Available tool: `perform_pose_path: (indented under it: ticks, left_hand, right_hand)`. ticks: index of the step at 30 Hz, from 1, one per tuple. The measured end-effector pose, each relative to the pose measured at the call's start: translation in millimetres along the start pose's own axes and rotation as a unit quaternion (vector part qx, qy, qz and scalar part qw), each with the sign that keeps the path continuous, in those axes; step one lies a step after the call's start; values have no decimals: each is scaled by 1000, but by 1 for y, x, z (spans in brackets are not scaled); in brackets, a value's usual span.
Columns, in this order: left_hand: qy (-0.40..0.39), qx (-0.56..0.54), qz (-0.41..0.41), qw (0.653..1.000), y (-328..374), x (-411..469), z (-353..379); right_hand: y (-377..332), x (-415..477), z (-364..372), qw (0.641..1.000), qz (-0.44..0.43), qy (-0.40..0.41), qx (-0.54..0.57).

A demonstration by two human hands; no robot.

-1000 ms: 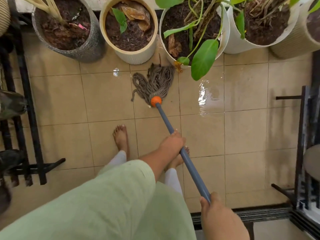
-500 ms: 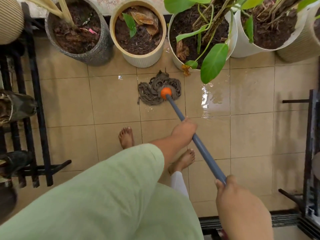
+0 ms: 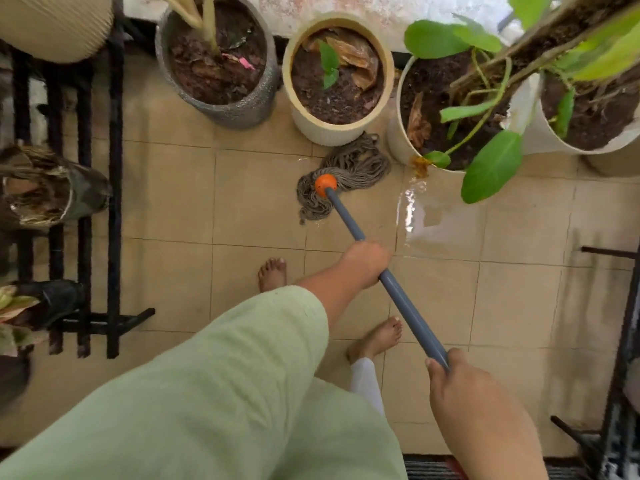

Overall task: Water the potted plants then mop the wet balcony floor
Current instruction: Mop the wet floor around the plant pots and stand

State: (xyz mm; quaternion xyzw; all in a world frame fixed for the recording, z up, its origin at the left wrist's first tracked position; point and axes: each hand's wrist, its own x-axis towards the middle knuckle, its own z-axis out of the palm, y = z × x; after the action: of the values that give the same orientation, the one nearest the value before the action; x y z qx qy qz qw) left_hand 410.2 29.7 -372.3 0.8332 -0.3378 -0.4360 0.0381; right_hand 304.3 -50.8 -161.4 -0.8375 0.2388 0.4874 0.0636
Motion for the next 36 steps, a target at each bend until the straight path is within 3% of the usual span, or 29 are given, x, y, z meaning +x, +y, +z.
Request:
perform_pose_path:
  ticks: [5, 11, 15, 18, 24, 29, 36]
  left_hand:
    - [11, -65, -68, 996, -88, -47, 10]
    - [-7, -160, -198, 967, -183, -110, 46]
    - [-17, -218, -277, 936, -195, -155, 79]
    - [21, -253, -326, 911, -172, -175, 103]
    - [24, -246, -284, 926, -110, -153, 102]
    - [-26, -242, -271, 931, -101, -108, 80]
    - [36, -161, -165, 972, -96, -47, 6]
  right_hand:
    - [-81, 1, -5, 994, -70, 2, -80]
    - [-165, 10, 8, 973, -172, -14, -153]
    - [-192, 7, 27, 955, -215, -39, -199]
    - [-184, 2, 32, 940, -255, -47, -223]
    - [-135, 3, 9, 931, -252, -46, -259]
    - [-101, 14, -19, 938, -237, -3, -254]
    - [-72, 20, -34, 977, -148, 41, -150]
